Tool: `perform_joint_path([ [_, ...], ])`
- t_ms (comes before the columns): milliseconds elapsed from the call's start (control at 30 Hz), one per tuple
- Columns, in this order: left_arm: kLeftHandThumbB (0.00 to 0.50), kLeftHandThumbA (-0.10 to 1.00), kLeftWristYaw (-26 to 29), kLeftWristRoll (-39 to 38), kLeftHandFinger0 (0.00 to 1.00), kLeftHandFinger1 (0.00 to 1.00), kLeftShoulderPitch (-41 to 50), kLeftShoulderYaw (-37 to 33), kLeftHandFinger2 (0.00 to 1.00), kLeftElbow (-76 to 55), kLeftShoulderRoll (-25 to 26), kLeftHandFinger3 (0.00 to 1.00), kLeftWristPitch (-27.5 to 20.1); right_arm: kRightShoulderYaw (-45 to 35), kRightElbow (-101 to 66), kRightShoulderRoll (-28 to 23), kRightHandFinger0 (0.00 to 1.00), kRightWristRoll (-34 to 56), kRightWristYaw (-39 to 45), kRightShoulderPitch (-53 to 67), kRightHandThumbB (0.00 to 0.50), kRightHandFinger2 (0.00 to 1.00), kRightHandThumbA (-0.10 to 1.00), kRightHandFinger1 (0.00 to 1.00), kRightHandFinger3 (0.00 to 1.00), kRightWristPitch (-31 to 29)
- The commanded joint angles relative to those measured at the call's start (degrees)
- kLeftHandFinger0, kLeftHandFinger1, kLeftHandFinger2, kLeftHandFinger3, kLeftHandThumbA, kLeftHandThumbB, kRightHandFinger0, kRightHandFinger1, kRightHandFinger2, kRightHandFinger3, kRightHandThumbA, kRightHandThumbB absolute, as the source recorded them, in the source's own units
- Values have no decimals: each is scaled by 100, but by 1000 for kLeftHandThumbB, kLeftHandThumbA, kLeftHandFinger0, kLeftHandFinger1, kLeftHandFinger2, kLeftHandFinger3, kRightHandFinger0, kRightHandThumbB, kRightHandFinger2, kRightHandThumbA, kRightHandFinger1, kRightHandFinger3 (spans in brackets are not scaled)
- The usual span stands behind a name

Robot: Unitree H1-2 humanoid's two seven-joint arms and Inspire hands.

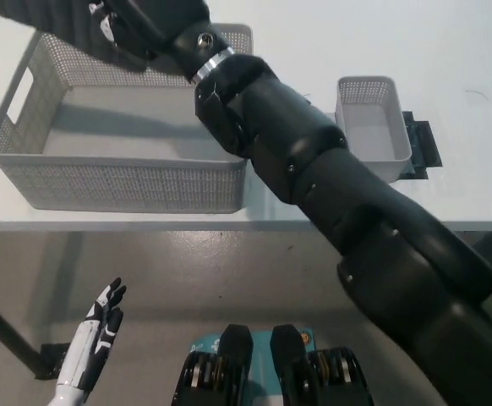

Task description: Usethe right hand to pick up a oven gloves on top of a leveled container and place it into another larger container on the left side

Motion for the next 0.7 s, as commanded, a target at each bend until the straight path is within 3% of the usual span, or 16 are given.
perform_joint_path([
  [0,500,1000,-109,48,1000,1000,-112,-47,1000,-191,109,1000,-114,37,148,141,283,245,603,-518,283,634,367,462,785,630],
  [33,500,1000,-118,42,1000,1000,-117,-50,1000,-198,108,1000,-96,39,147,144,277,254,684,-519,290,613,407,463,843,689],
  [67,500,1000,-121,45,1000,1000,-144,-53,1000,-180,113,1000,-114,-25,138,153,782,357,1118,-559,407,1000,672,1000,1000,807],
  [100,500,1000,-122,51,1000,1000,-158,-52,1000,-182,118,1000,-110,22,100,151,1000,311,1329,-594,433,1000,776,1000,1000,1005],
  [167,500,1000,-120,62,1000,1000,-170,-47,1000,-173,128,1000,-134,62,-20,112,1000,278,1559,-635,469,1000,847,1000,1000,1221],
  [267,500,1000,-150,28,1000,1000,-178,-28,1000,-185,144,1000,-108,4,-140,18,1000,378,1781,-688,482,1000,952,1000,1000,1204],
  [367,500,1000,-202,-46,1000,1000,-192,-17,1000,-185,123,1000,-72,-141,-344,-65,1000,589,2303,-745,499,1000,977,1000,1000,1261],
  [533,500,1000,-204,5,1000,1000,-136,-35,1000,-241,104,1000,-58,-822,-1324,-304,1000,1440,3089,-647,500,1000,1000,1000,1000,1005],
  [667,500,1000,-229,-33,1000,1000,-184,-44,1000,-188,77,1000,-116,-1752,-3074,-686,1000,2680,3899,-556,455,1000,1000,1000,1000,862],
])
